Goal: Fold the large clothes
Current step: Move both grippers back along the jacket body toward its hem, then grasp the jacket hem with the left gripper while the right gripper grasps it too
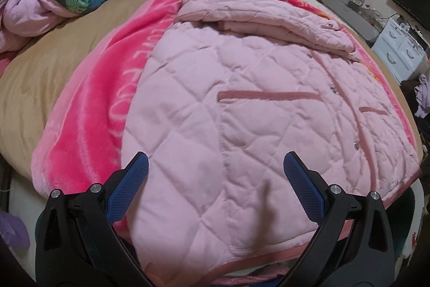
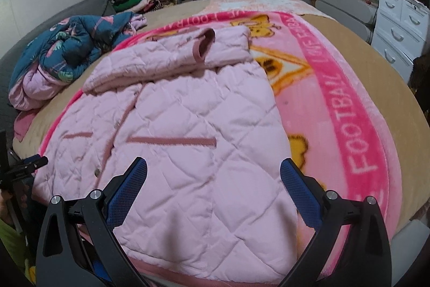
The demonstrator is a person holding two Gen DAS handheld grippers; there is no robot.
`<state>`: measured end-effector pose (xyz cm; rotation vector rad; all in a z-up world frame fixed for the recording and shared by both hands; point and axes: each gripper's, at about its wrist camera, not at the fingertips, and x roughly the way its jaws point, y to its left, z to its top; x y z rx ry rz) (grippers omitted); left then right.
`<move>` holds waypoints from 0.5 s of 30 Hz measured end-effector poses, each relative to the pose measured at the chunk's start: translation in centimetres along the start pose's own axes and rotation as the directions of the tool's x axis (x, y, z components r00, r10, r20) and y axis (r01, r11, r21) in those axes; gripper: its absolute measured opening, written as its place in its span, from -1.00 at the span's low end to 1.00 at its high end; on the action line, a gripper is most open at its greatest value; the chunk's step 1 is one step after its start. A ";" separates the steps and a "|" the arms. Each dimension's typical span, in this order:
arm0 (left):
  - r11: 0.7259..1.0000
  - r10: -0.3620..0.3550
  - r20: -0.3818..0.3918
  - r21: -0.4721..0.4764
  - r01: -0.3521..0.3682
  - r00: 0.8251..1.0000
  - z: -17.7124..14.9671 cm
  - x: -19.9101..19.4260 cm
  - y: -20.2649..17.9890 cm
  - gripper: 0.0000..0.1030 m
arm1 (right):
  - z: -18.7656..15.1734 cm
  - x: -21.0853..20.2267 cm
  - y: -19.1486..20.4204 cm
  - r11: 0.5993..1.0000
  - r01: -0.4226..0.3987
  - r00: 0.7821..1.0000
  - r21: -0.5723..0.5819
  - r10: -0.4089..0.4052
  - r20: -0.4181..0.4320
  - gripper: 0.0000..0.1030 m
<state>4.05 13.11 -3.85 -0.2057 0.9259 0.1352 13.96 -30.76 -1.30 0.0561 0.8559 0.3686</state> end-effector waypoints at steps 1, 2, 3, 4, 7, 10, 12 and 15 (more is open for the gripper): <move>1.000 0.004 -0.005 -0.004 -0.004 1.000 -0.2 0.2 0.3 0.83 | -0.3 0.2 -0.2 1.000 0.003 1.000 0.004 -0.003 -0.008 0.92; 1.000 0.008 -0.009 -0.008 -0.008 1.000 -0.3 0.3 0.6 0.83 | -0.4 0.3 -0.3 1.000 0.003 1.000 0.005 -0.003 -0.013 0.92; 1.000 0.013 -0.018 -0.013 -0.013 1.000 -0.6 0.5 0.9 0.83 | -0.5 0.4 -0.5 1.000 0.005 1.000 0.005 -0.005 -0.020 0.92; 1.000 0.012 -0.022 -0.016 -0.012 1.000 -0.7 0.6 1.1 0.83 | -0.7 0.6 -0.6 1.000 0.008 1.000 0.003 -0.008 -0.027 0.92; 1.000 -0.009 -0.028 -0.018 0.009 1.000 -1.4 0.7 1.7 0.83 | -1.3 0.8 -1.0 1.000 0.019 0.999 -0.002 -0.019 -0.046 0.92; 1.000 -0.022 -0.027 -0.002 0.022 0.999 -2.0 0.7 1.9 0.83 | -1.9 1.1 -1.4 1.000 0.024 0.998 0.001 -0.024 -0.065 0.92; 0.999 -0.031 -0.028 0.011 0.031 0.999 -2.6 0.7 1.9 0.83 | -2.4 1.2 -1.6 1.000 0.024 0.997 0.002 -0.023 -0.077 0.92; 0.999 -0.037 -0.037 0.021 0.038 0.999 -3.4 0.7 1.9 0.83 | -3.2 1.4 -2.1 1.000 0.028 0.995 0.001 -0.028 -0.099 0.92</move>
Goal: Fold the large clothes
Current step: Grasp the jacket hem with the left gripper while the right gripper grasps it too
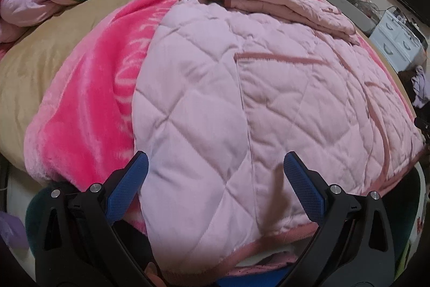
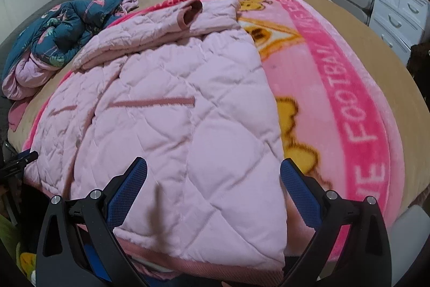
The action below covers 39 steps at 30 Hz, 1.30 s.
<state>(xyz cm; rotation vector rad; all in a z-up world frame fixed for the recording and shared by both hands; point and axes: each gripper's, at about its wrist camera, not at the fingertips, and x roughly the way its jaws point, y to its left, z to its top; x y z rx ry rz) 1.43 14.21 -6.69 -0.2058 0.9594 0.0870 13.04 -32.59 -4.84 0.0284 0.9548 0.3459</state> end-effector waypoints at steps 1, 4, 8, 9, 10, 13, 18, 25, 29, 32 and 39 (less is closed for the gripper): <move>1.000 -0.002 -0.003 0.006 0.002 1.000 -0.3 0.0 0.0 0.83 | -0.3 0.1 -0.2 1.000 0.000 1.000 0.003 0.000 -0.010 0.92; 1.000 0.000 -0.006 0.018 0.001 1.000 -0.9 -0.1 0.1 0.83 | -1.1 0.2 -0.7 1.000 0.001 0.999 0.009 -0.001 -0.037 0.92; 1.000 -0.019 0.008 -0.023 0.019 1.000 -1.0 -0.9 1.0 0.83 | -2.2 0.3 -1.3 1.000 -0.016 0.996 0.009 0.017 -0.083 0.92; 0.999 -0.022 0.007 -0.035 0.023 1.000 -1.0 -1.0 1.2 0.83 | -2.5 0.4 -1.4 1.000 -0.025 0.995 0.010 0.026 -0.094 0.92; 0.998 -0.033 0.003 -0.048 0.033 0.999 -1.0 -1.1 1.5 0.83 | -2.9 0.6 -1.5 0.999 -0.040 0.993 0.013 0.042 -0.113 0.92; 0.995 -0.062 -0.004 -0.073 0.062 0.998 -1.2 -1.3 2.1 0.83 | -3.9 0.9 -1.5 0.996 -0.091 0.985 0.022 0.094 -0.143 0.92; 0.995 -0.087 -0.031 -0.060 0.085 0.996 -1.7 -1.2 1.8 0.83 | -5.4 1.4 -1.3 0.983 -0.170 0.969 0.064 0.179 -0.168 0.81; 0.995 -0.082 -0.053 -0.065 0.078 0.995 -2.0 -0.5 2.0 0.83 | -4.9 -1.1 -0.3 0.956 -0.285 0.954 0.073 0.290 -0.075 -0.54; 0.996 -0.066 -0.049 -0.069 0.063 0.997 -2.0 -0.3 1.8 0.83 | -3.2 -3.5 1.0 0.947 -0.320 0.947 0.015 0.320 0.015 -0.63; 0.997 -0.045 -0.058 -0.059 0.041 0.997 -2.3 -0.1 1.5 0.83 | -2.1 -4.4 1.6 0.942 -0.335 0.941 -0.005 0.335 0.053 -0.63; 0.997 -0.057 -0.067 -0.058 0.054 0.996 -2.7 -0.1 1.0 0.66 | -1.5 -3.1 1.2 0.935 -0.352 0.936 0.036 0.351 0.027 -0.48</move>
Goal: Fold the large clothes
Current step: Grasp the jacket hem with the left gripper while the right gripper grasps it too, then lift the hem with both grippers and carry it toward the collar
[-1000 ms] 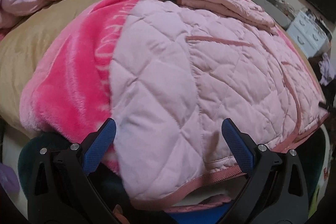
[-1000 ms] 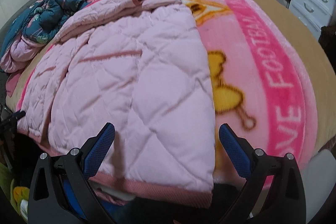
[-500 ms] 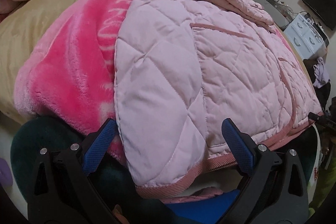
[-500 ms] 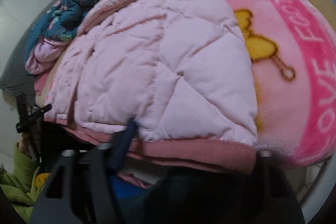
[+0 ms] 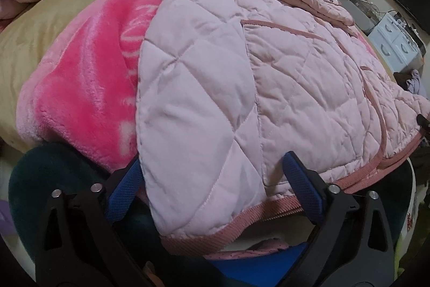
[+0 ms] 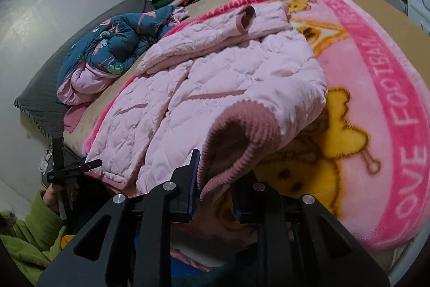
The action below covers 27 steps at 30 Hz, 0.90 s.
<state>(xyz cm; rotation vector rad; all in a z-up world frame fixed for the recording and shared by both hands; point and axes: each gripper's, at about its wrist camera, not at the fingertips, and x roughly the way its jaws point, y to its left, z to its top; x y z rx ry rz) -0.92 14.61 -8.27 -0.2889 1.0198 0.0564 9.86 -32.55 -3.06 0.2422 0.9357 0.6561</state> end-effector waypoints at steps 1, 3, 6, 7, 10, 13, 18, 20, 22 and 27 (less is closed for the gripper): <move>1.000 -0.010 -0.003 -0.004 0.010 1.000 -0.1 0.0 0.0 0.40 | 0.0 0.3 -0.3 1.000 0.010 1.000 0.016 -0.010 -0.012 -0.43; 1.000 -0.018 -0.007 -0.017 0.018 1.000 -0.4 0.1 0.0 0.10 | -0.3 1.0 -0.8 0.999 0.034 0.998 0.040 -0.032 -0.049 -0.17; 0.999 -0.038 0.025 -0.032 0.039 0.999 -0.4 -0.7 0.3 -0.38 | -0.8 2.1 -1.6 0.995 0.055 0.996 0.079 -0.048 -0.080 -0.08; 0.999 -0.045 0.034 -0.029 0.046 0.998 -0.3 -0.9 0.2 -0.55 | -0.9 2.3 -1.8 0.994 0.051 0.996 0.094 -0.043 -0.080 -0.15; 0.999 -0.052 0.088 0.007 0.052 0.995 0.1 -2.4 -0.5 -0.75 | -1.0 1.9 -1.7 0.995 0.034 0.999 0.098 -0.030 -0.041 -0.48; 0.997 -0.073 0.169 0.015 0.072 0.983 1.0 -4.5 -1.0 -0.81 | -0.4 0.5 -1.1 0.997 0.006 1.000 0.081 -0.008 0.027 -0.59; 0.996 -0.089 0.269 0.037 0.082 0.959 3.6 -7.3 -1.9 -0.83 | 1.9 -1.9 0.4 0.999 -0.031 0.987 0.038 0.025 0.159 -0.65; 0.996 -0.094 0.293 0.038 0.086 0.951 4.7 -7.9 -2.0 -0.83 | 3.0 -2.6 1.0 0.999 -0.034 0.979 0.012 0.031 0.203 -0.67; 0.995 -0.100 0.322 0.035 0.094 0.941 6.1 -8.6 -2.1 -0.83 | 4.2 -3.1 1.5 1.000 -0.022 0.971 -0.014 0.025 0.239 -0.67; 0.994 -0.108 0.376 0.040 0.100 0.920 9.2 -9.9 -2.4 -0.83 | 7.7 -3.9 2.3 0.999 -0.019 0.949 -0.048 0.033 0.313 -0.68</move>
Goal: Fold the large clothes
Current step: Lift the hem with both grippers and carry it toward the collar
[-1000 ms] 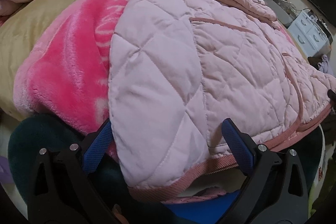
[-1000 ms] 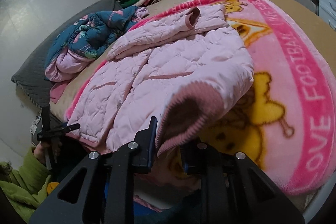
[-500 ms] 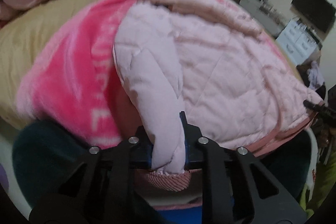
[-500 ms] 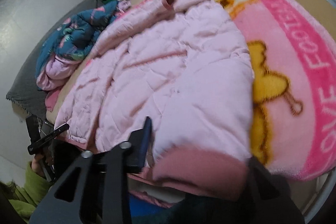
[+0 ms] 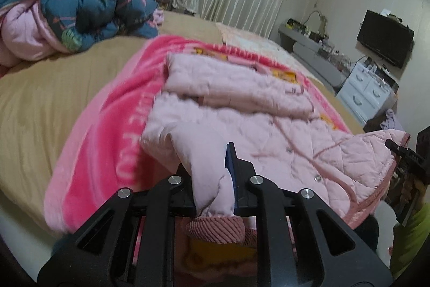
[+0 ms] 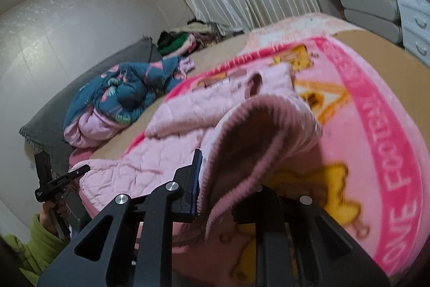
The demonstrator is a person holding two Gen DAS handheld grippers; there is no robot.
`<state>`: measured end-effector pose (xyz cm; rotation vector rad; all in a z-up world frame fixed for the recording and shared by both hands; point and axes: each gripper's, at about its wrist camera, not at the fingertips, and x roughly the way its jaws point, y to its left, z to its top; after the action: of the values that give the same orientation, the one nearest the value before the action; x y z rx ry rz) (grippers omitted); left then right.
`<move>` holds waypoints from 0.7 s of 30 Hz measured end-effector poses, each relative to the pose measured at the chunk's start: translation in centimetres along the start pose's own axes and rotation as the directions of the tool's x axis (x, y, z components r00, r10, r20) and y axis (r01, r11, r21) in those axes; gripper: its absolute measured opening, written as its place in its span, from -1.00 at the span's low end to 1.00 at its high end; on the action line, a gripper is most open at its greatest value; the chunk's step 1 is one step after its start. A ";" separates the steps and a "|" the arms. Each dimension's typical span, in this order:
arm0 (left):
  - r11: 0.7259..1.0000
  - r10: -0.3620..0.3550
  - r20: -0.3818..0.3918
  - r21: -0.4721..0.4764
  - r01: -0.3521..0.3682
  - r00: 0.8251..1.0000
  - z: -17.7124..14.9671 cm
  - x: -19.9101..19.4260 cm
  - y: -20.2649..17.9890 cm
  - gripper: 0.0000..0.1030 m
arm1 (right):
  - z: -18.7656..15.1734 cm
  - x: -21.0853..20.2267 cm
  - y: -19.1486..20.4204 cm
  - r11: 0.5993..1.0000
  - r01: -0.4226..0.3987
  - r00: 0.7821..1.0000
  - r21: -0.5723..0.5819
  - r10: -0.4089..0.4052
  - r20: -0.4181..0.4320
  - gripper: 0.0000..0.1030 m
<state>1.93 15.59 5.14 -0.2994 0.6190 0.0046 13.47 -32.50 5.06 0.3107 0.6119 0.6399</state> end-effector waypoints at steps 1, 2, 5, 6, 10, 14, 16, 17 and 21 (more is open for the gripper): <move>1.000 -0.001 0.009 -0.004 0.001 1.000 0.5 0.1 0.0 -0.83 | 0.4 0.1 0.0 1.000 -0.002 1.000 -0.003 0.002 0.011 -0.68; 1.000 -0.003 0.020 -0.009 0.003 1.000 1.3 0.3 0.0 -0.83 | 1.1 0.2 0.0 1.000 -0.007 1.000 -0.001 0.007 0.024 -0.68; 1.000 0.002 0.036 -0.020 -0.001 0.999 3.1 0.8 0.0 -0.82 | 2.8 0.6 -0.2 1.000 -0.003 0.999 0.009 0.003 0.045 -0.68; 1.000 0.002 0.041 -0.020 -0.001 0.999 3.6 1.0 -0.1 -0.82 | 3.3 0.6 -0.2 1.000 -0.002 0.999 0.009 0.002 0.049 -0.68; 1.000 0.012 0.061 -0.008 -0.011 0.998 5.6 1.5 -0.5 -0.82 | 5.2 1.0 -0.6 1.000 0.006 0.997 0.009 -0.006 0.072 -0.68; 0.999 0.031 0.080 0.008 -0.032 0.996 7.4 2.3 -0.9 -0.82 | 6.5 1.7 -0.8 1.000 0.011 0.995 0.016 -0.013 0.096 -0.69; 0.999 0.039 0.084 0.008 -0.039 0.996 8.1 2.7 -1.0 -0.82 | 7.2 2.3 -1.0 1.000 0.010 0.994 0.024 -0.012 0.105 -0.69; 0.999 0.040 0.085 0.007 -0.041 0.996 8.4 2.9 -1.1 -0.82 | 7.6 2.5 -1.2 1.000 0.009 0.994 0.029 -0.012 0.110 -0.69; 0.997 0.064 0.109 0.023 -0.067 0.992 10.0 3.8 -1.4 -0.82 | 8.9 3.3 -1.5 0.999 0.018 0.992 0.033 -0.022 0.124 -0.69</move>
<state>10.83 16.72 11.09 -0.2508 0.5209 0.0751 21.78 -32.28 9.91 0.3709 0.5052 0.5873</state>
